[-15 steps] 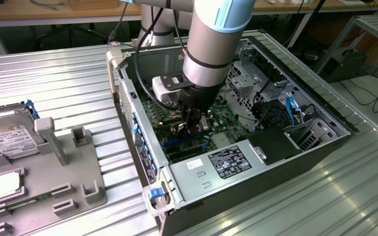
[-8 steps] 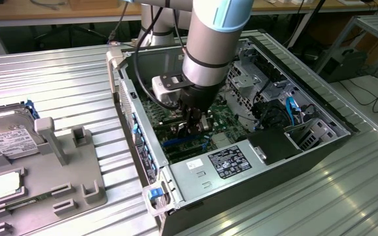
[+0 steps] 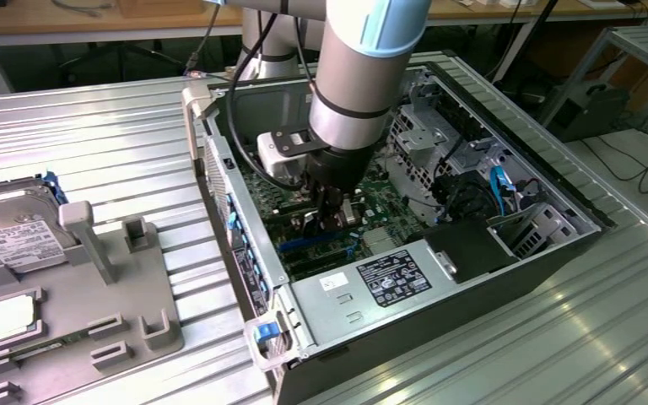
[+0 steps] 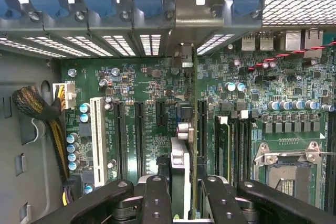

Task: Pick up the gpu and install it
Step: 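Insert the gpu into the slot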

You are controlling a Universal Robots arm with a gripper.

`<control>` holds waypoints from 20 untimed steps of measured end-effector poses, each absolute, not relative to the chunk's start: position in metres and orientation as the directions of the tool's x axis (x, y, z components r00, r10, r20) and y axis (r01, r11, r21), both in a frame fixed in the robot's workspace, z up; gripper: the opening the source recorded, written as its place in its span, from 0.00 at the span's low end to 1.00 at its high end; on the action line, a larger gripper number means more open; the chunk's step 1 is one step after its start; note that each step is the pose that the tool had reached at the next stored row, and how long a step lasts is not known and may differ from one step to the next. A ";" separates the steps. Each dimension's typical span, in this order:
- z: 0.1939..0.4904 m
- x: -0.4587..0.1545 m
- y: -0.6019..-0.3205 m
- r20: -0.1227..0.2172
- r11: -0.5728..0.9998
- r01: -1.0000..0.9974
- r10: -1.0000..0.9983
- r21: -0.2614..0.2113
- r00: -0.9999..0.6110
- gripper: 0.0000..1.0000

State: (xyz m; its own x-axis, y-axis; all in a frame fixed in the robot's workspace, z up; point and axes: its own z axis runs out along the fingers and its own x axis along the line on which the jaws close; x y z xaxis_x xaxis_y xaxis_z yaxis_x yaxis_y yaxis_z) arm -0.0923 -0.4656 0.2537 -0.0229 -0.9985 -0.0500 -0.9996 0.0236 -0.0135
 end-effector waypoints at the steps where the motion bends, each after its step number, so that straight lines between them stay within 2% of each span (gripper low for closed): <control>1: 0.254 -0.092 -0.466 -0.050 0.024 -1.000 -0.998 -0.014 -0.023 0.28; 20: 0.248 -0.095 -0.464 -0.050 0.024 -1.000 -0.998 -0.018 -0.023 0.28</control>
